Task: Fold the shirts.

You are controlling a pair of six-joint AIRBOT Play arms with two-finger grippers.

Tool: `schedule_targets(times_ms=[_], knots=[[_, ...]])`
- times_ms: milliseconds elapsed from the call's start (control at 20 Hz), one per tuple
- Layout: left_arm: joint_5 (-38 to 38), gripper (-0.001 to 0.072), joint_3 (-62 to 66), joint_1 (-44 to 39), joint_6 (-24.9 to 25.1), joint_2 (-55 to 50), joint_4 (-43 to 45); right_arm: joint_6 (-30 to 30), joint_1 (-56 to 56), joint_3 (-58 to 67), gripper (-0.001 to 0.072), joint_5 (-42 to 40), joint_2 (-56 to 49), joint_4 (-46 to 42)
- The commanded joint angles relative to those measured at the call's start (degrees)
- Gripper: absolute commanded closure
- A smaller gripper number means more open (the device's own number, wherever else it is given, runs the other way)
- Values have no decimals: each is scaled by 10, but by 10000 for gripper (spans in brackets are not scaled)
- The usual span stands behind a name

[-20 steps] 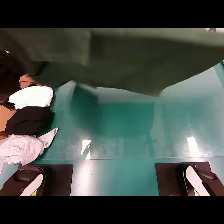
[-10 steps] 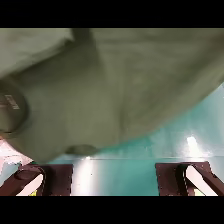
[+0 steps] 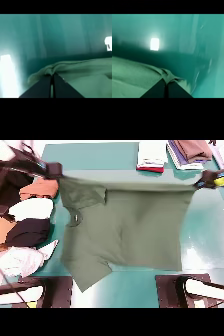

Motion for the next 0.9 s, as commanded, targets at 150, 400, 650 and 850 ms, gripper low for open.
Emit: schedule_targets(times_ms=[150,400,650,850], knots=[[81,687,28,9,25,-123,-9,1,44,89,694,-63,-149,-11],[-53,686,11,30,29,-123,-10,-5,38,56,694,-21,-128,-37],[-50,685,-108,28,31,-123,-23,-5,44,-108,691,-88,-68,-32],[-62,219,-132,30,12,-111,-20,-4,31,-122,283,-95,-54,15]])
